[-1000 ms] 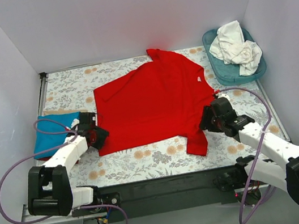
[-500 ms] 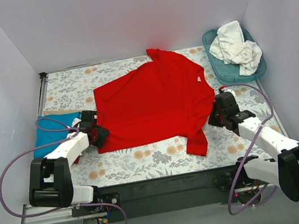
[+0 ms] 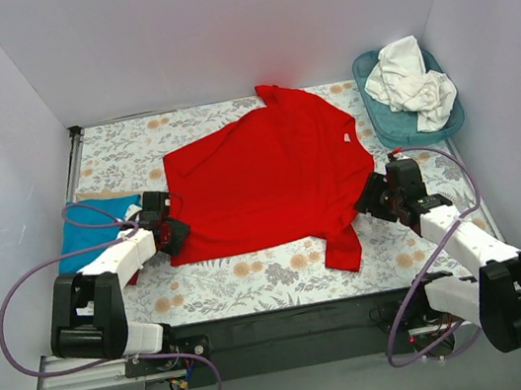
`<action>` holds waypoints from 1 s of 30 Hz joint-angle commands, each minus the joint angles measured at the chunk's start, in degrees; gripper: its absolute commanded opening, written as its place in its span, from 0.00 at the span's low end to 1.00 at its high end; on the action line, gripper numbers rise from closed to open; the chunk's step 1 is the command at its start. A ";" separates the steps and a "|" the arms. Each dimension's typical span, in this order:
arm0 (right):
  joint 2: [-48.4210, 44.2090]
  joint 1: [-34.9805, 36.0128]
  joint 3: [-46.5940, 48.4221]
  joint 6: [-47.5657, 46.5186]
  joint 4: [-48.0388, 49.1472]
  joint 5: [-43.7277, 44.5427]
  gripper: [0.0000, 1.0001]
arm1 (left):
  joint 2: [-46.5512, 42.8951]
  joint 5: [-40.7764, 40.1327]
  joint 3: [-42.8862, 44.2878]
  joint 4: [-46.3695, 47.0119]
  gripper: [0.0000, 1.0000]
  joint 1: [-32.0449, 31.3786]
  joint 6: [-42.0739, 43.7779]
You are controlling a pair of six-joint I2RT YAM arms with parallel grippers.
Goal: Fold and stack the t-shirts
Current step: Flatten the tshirt out
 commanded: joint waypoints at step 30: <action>-7.55 -14.54 -3.19 -7.61 -7.59 -1.05 0.08 | 0.00 -6.04 -3.67 -8.66 0.38 0.59 0.61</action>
